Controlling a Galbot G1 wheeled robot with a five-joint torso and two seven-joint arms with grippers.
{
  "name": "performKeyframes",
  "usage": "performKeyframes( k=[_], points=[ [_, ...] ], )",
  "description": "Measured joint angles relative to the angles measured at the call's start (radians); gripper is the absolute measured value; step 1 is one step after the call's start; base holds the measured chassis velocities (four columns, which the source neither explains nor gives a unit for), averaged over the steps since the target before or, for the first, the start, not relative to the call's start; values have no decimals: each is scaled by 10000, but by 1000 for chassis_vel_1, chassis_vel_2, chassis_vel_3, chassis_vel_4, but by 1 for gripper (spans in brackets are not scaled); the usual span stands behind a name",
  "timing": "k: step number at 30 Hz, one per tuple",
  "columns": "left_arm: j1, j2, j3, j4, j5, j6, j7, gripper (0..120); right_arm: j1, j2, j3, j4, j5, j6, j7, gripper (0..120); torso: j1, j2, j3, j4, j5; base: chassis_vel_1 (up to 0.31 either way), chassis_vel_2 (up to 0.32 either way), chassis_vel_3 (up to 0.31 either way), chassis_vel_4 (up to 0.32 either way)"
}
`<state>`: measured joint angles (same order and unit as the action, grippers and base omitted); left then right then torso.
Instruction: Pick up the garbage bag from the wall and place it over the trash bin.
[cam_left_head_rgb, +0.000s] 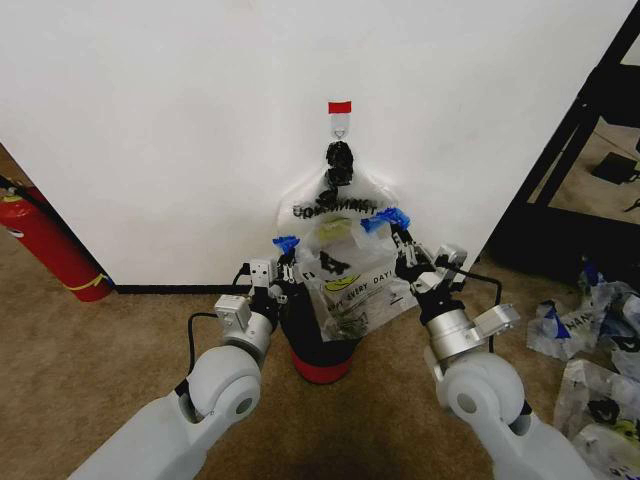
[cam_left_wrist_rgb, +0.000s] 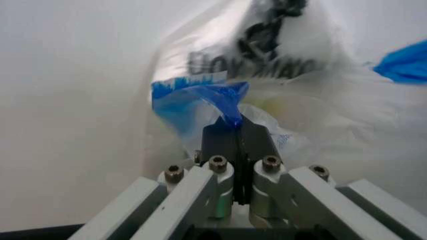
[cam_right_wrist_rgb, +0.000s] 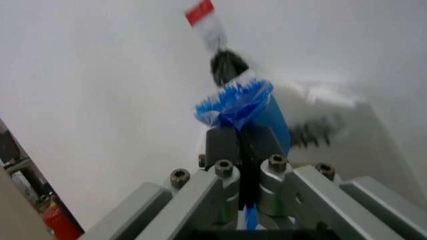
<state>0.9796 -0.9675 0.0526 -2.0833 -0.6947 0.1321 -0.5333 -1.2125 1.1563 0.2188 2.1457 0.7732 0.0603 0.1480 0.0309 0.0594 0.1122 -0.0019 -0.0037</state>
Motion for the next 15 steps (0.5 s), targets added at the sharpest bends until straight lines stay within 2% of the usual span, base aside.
performKeyframes(
  k=[10,15],
  points=[
    [677,547,-622,98,-147,-273,69,0,-7,1477,-697,-1203,-368,293,-92,0,0,0,0,7,-1,0,0,0,0],
    [1132,591,-732,159,-215,-398,7,0,-774,2099,-604,-2059,-230,514,44,0,0,0,-1,0,0,0,0,0,0]
  ],
)
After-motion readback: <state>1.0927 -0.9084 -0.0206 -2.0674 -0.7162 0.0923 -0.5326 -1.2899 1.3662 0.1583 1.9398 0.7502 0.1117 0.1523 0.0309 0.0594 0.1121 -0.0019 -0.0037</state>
